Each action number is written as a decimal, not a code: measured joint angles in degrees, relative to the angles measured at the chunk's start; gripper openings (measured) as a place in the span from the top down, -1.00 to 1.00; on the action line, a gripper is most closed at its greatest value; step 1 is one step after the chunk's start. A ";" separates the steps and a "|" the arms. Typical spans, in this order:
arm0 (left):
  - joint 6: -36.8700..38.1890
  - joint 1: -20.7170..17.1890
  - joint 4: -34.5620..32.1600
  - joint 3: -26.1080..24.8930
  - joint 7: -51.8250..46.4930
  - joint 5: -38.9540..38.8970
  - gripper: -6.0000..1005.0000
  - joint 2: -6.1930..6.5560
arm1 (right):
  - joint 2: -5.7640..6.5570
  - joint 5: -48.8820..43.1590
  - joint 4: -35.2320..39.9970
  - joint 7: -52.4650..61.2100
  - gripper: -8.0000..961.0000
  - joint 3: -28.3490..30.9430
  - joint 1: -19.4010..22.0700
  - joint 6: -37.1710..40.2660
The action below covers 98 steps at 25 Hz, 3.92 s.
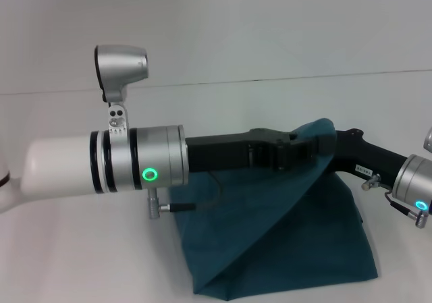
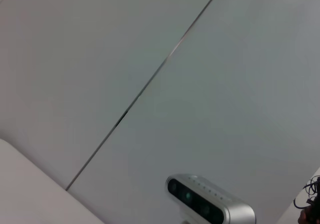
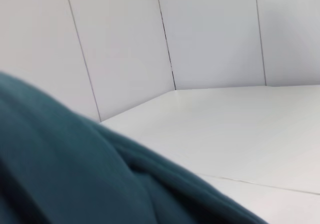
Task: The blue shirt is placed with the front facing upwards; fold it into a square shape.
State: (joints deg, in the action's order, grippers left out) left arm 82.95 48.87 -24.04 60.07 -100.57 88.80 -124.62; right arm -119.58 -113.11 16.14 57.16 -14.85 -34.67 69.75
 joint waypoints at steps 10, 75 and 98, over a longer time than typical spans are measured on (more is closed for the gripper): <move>-3.81 0.06 1.83 2.70 0.86 -1.50 0.95 -0.01 | 0.01 2.66 3.21 0.04 0.99 0.03 0.32 -0.99; -2.29 -20.87 -16.23 -11.91 9.98 8.03 -0.92 0.69 | 5.21 -8.13 16.43 64.36 0.09 -19.05 0.96 2.69; -1.98 -20.74 -14.98 -11.49 9.98 8.68 -0.92 0.52 | 4.79 -8.10 16.56 64.00 0.12 -20.15 0.30 -1.84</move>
State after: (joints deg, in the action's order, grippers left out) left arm 80.97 28.13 -39.02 48.58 -90.59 97.48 -124.10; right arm -114.79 -121.21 32.69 121.15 -35.00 -34.37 67.91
